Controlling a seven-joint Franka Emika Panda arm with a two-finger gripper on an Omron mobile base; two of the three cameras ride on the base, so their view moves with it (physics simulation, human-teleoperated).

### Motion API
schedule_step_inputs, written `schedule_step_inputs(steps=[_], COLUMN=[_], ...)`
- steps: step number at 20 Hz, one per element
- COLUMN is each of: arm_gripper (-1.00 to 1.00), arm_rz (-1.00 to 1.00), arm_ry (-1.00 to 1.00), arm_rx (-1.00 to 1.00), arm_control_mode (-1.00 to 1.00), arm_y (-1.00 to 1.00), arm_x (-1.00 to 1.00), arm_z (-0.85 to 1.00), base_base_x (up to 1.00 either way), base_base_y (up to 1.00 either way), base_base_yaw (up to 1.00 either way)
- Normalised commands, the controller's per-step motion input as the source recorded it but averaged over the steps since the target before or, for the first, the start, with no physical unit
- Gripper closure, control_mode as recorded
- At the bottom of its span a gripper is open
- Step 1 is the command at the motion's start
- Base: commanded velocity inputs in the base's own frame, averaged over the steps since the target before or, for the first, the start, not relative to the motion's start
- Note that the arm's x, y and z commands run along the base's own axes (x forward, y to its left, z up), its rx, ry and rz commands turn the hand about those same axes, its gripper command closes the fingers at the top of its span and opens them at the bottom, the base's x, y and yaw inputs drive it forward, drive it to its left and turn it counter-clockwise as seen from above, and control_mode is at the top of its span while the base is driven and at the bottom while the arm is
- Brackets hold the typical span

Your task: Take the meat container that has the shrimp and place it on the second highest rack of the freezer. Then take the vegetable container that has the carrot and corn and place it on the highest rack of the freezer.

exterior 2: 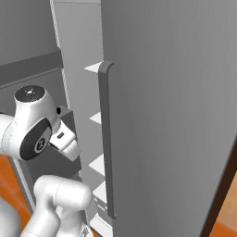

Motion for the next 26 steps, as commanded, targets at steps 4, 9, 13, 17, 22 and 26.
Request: schedule_step_inputs(steps=[4, 9, 13, 17, 22, 26], arm_gripper=[-1.0, -1.0, -1.0, -1.0, -1.0, -1.0], arm_rz=[0.28, 0.19, 0.1, 0.03, 0.0, 0.0], arm_ry=[0.0, 0.0, 0.01, 0.0, -0.02, 0.0], arm_rx=[-0.21, -0.19, -0.02, 0.0, -0.03, 0.0], arm_control_mode=[-1.0, -1.0, -1.0, -1.0, -1.0, 1.0], arm_y=[0.0, 0.0, 0.0, 0.0, 0.0, 0.0], arm_x=[-0.02, 0.0, 0.03, 0.04, 0.15, 0.0], arm_z=[0.0, 0.0, 0.04, 0.0, 0.0, 0.0], base_base_x=[0.0, 0.0, 0.0, 0.0, 0.0, -0.57], base_base_y=[0.0, 0.0, 0.0, 0.0, 0.0, -0.15], base_base_yaw=[0.0, 0.0, 0.0, 0.0, 0.0, 0.07])
